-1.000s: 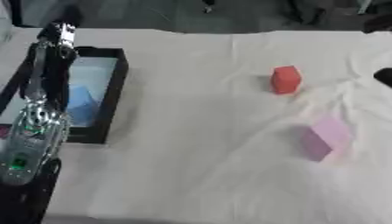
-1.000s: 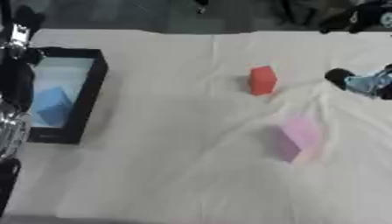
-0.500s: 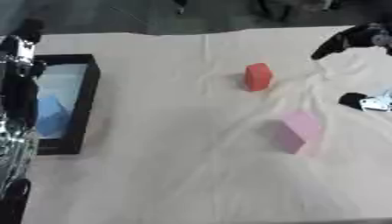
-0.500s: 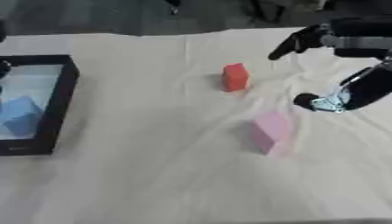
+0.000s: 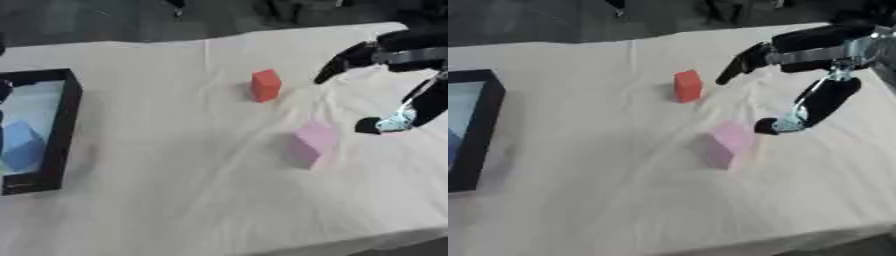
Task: Pick up the objects with one hand, pass them to the other hand, and then place them into the box on the other side of the table.
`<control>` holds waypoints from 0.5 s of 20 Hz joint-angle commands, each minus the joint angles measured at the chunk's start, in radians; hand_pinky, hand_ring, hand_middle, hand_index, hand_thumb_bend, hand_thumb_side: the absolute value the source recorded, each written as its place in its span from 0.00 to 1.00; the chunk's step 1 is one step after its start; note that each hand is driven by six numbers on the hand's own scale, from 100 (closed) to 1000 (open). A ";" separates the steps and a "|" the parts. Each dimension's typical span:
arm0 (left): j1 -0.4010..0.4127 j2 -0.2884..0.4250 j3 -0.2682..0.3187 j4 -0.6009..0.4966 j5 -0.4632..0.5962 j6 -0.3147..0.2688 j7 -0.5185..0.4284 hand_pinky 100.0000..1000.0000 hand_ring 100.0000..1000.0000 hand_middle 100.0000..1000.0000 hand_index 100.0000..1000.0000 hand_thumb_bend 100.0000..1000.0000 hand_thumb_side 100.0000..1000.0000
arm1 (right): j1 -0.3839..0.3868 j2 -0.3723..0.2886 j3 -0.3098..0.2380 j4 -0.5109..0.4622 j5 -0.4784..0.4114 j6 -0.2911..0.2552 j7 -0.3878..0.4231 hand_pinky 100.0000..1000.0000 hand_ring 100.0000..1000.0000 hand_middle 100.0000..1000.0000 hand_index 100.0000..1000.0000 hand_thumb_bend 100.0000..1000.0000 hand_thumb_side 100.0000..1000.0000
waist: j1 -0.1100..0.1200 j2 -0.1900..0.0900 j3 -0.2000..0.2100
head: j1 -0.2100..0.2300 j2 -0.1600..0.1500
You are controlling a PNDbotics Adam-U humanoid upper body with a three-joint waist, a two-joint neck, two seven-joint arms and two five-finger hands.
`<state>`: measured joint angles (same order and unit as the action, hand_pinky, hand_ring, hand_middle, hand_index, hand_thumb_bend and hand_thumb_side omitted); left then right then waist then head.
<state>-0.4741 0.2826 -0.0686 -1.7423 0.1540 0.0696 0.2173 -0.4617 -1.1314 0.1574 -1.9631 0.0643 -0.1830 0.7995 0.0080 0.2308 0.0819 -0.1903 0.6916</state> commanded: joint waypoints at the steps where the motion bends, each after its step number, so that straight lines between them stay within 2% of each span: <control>1: -0.016 0.026 0.005 -0.021 0.008 0.004 0.002 0.63 1.00 0.89 0.81 0.31 0.71 | 0.001 -0.052 0.001 -0.029 0.040 -0.025 -0.013 0.90 0.91 0.86 0.91 0.43 0.10 | -0.012 0.003 0.002 | 0.010 -0.005; 5: -0.016 0.026 0.004 -0.021 0.009 0.010 0.005 0.63 1.00 0.87 0.80 0.31 0.71 | 0.012 -0.062 0.031 -0.036 0.093 -0.070 -0.066 0.91 0.94 0.87 0.91 0.51 0.09 | -0.013 0.005 0.006 | 0.016 -0.001; 10: -0.016 0.026 0.004 -0.028 0.006 0.017 0.010 0.62 1.00 0.86 0.80 0.31 0.71 | 0.031 -0.064 0.066 -0.037 0.181 -0.084 -0.160 0.89 0.92 0.86 0.90 0.56 0.07 | -0.013 0.008 0.012 | 0.025 -0.002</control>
<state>-0.4743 0.2831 -0.0687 -1.7489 0.1585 0.0838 0.2250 -0.4236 -1.1522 0.2278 -1.9853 0.2233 -0.2640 0.6647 0.0079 0.2365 0.0936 -0.1690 0.6922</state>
